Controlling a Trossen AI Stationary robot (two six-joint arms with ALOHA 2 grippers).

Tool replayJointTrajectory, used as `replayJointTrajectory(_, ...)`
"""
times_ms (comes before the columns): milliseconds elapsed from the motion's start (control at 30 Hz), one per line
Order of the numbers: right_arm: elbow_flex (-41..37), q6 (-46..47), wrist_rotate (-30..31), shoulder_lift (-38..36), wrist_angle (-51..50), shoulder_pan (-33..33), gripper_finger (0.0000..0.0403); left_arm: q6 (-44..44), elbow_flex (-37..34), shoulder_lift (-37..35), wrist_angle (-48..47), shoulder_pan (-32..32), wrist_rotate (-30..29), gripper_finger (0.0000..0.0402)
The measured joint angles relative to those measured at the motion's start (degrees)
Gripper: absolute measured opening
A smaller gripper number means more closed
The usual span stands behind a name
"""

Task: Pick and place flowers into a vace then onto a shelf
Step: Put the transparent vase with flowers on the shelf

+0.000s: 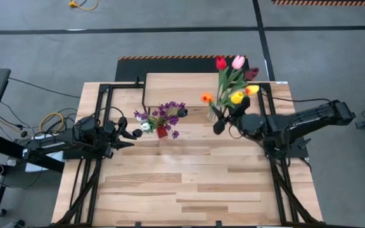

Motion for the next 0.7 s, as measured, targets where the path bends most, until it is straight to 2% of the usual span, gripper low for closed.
replayJointTrajectory(133, 3.01, -4.23, -4.73, -0.95, -2.45, -4.72, 0.0174, 0.0, 0.0, 0.0, 0.0, 0.01, -0.01, 0.0119)
replayJointTrajectory(267, 4.52, -8.75, -12.25, -0.72, -1.45, -10.2, 0.0175, 0.0, 0.0, 0.0, 0.0, 0.0, 0.0, 0.0119)
replayJointTrajectory(467, 4.77, -8.37, -21.54, -0.43, 0.52, -19.11, 0.0182, 0.02, 0.0, 0.0, 0.0, -0.01, 0.02, 0.0119)
replayJointTrajectory(700, 4.64, -7.04, -28.27, 0.93, 0.16, -26.24, 0.0176, 0.0, 0.0, 0.0, 0.0, -0.01, 0.02, 0.0119)
